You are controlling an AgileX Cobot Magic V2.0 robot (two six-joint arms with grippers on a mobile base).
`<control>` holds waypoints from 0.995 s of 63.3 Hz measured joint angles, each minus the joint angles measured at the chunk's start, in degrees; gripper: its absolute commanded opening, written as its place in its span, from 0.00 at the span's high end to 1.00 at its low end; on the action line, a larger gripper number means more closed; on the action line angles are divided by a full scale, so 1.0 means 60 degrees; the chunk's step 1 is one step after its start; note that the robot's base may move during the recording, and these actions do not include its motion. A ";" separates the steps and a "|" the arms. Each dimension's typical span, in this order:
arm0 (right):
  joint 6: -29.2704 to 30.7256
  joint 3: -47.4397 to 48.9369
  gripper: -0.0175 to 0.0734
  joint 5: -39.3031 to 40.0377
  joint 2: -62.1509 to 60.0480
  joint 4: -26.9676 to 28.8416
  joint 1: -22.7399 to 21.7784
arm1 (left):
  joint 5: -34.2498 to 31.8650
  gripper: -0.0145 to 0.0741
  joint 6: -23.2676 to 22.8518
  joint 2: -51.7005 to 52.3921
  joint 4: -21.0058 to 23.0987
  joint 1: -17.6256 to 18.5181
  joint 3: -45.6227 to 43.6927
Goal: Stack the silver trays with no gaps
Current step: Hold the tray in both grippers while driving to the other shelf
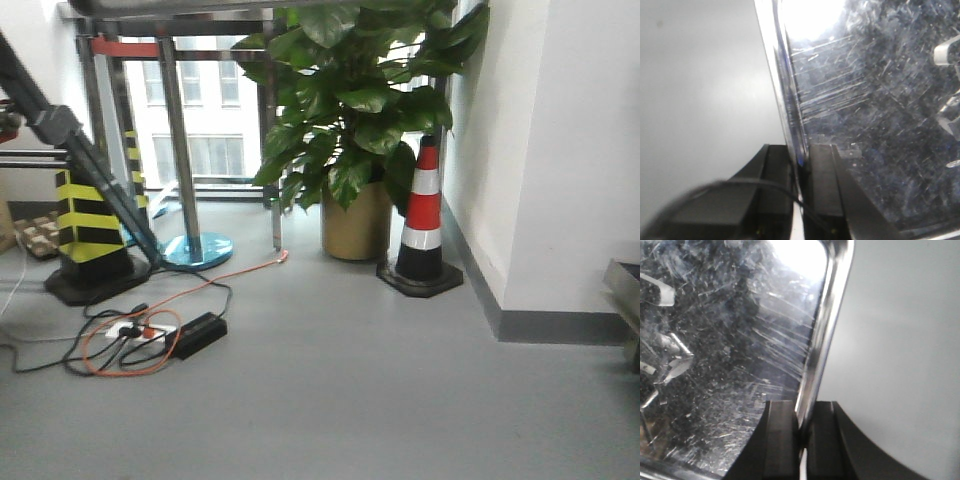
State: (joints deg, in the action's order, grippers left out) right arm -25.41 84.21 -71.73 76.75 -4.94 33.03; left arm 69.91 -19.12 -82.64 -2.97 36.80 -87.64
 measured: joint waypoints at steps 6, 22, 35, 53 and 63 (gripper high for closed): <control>0.0000 0.0000 0.74 -0.0003 0.0000 -0.0014 0.0000 | -0.0021 0.89 -0.0009 0.0000 0.0000 0.0000 0.0000; 0.0000 0.0000 0.74 -0.0003 0.0000 -0.0014 0.0000 | -0.0021 0.89 -0.0023 0.0000 0.0000 0.0000 0.0000; 0.0000 0.0000 0.74 -0.0020 0.0000 -0.0014 0.0000 | -0.0021 0.89 -0.0023 0.0000 0.0000 0.0000 0.0000; 0.0000 0.0000 0.74 -0.0020 0.0000 -0.0014 0.0000 | -0.0021 0.89 -0.0023 0.0000 0.0000 0.0000 0.0000; 0.0000 0.0000 0.74 -0.0020 0.0000 -0.0014 0.0000 | -0.0021 0.89 -0.0023 0.0000 0.0000 0.0000 0.0000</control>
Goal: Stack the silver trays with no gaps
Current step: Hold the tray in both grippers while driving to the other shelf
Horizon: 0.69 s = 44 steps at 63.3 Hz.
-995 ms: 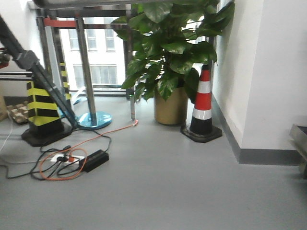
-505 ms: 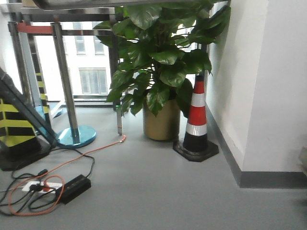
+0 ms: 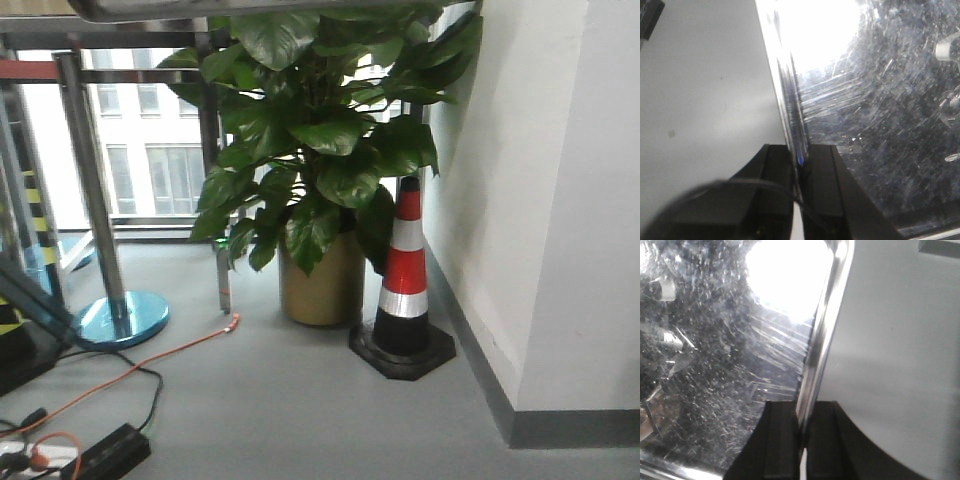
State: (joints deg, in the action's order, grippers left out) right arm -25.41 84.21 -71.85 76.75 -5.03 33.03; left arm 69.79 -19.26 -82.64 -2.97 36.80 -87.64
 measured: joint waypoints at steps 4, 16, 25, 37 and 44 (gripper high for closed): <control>0.0000 0.0000 0.74 0.0000 0.0000 0.0000 0.0000 | 0.0000 0.89 0.0000 0.0000 0.0000 0.0000 0.0000; 0.0000 0.0000 0.74 0.0017 0.0017 0.0000 0.0000 | 0.0000 0.89 0.0000 0.0000 0.0000 0.0000 0.0000; 0.0000 0.0000 0.74 0.0017 0.0017 0.0000 0.0000 | 0.0000 0.89 0.0000 0.0000 0.0000 0.0000 0.0000; 0.0000 0.0000 0.74 0.0017 0.0017 0.0000 0.0000 | 0.0000 0.89 0.0000 0.0000 0.0000 0.0000 0.0000; 0.0000 0.0000 0.74 0.0017 0.0017 0.0000 0.0000 | 0.0000 0.89 0.0000 0.0000 0.0000 0.0000 0.0000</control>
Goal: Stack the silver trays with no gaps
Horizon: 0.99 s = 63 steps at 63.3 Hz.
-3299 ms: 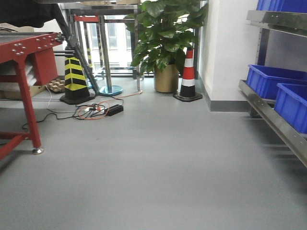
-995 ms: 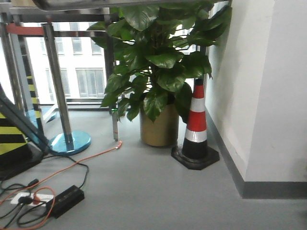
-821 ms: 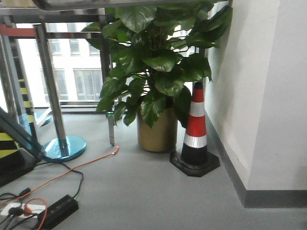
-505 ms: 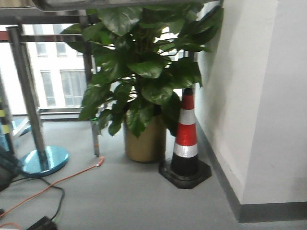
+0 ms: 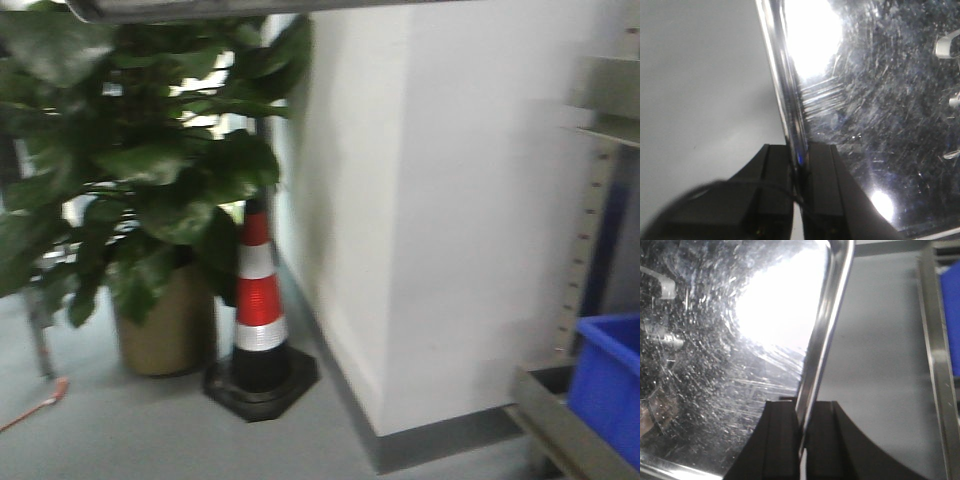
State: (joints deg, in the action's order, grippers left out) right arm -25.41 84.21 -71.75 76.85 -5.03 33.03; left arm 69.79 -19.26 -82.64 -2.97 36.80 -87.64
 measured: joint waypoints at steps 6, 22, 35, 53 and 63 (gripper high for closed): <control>0.0000 0.0000 0.74 0.0000 0.0000 0.0000 0.0000 | 0.0000 0.89 0.0000 -0.0016 0.0000 0.0000 0.0000; 0.0000 0.0000 0.74 0.0000 0.0000 0.0000 0.0000 | 0.0000 0.89 0.0000 -0.0016 0.0000 0.0000 0.0000; 0.0000 0.0000 0.74 0.0000 0.0000 0.0000 0.0000 | 0.0000 0.89 0.0000 -0.0016 0.0000 0.0000 0.0000; 0.0000 0.0000 0.74 0.0000 0.0000 0.0000 0.0000 | 0.0000 0.89 0.0000 -0.0016 0.0000 0.0000 0.0000; 0.0000 0.0000 0.74 0.0000 0.0000 -0.0022 0.0000 | 0.0000 0.89 0.0000 -0.0016 0.0000 0.0000 0.0000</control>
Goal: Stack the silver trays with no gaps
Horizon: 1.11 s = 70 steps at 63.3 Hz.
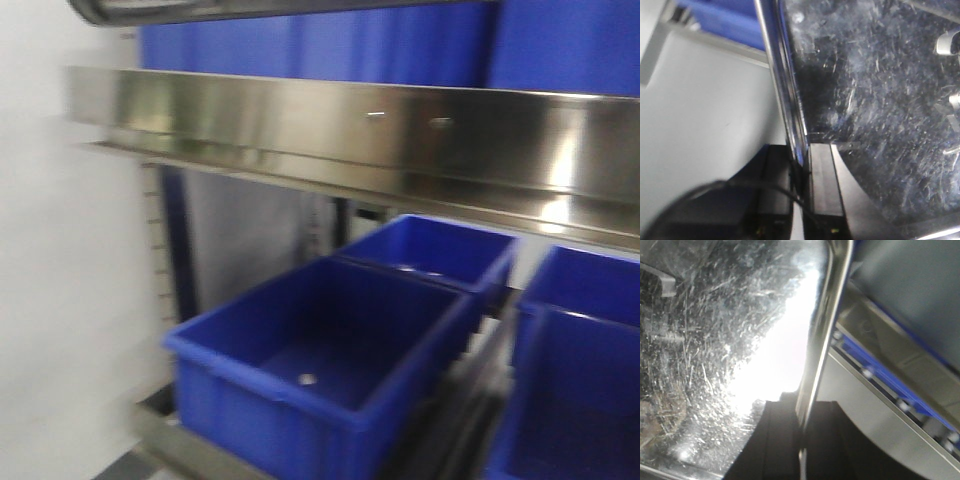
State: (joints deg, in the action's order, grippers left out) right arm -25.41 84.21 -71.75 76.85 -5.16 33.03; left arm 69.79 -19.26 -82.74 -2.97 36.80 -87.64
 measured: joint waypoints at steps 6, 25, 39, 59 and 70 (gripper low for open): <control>0.0000 0.0000 0.74 0.0000 0.0000 0.0000 0.0000 | 0.0000 0.89 0.0000 0.0000 0.0000 0.0000 0.0000; 0.0000 0.0000 0.74 0.0000 0.0000 0.0000 0.0000 | 0.0000 0.89 0.0000 0.0000 0.0000 0.0000 0.0000; 0.0000 0.0000 0.74 0.0000 0.0000 0.0000 0.0000 | 0.0000 0.89 0.0000 0.0000 0.0000 0.0000 0.0000; 0.0000 0.0000 0.74 0.0000 0.0000 0.0000 0.0000 | 0.0000 0.89 0.0000 0.0000 0.0000 0.0000 0.0000; 0.0000 0.0000 0.74 -0.0019 0.0000 0.0000 0.0000 | 0.0000 0.89 0.0000 0.0000 0.0000 0.0000 0.0000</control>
State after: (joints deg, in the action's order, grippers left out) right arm -25.41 84.21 -71.86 76.85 -5.16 33.03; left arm 69.79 -19.26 -82.74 -2.97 36.80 -87.64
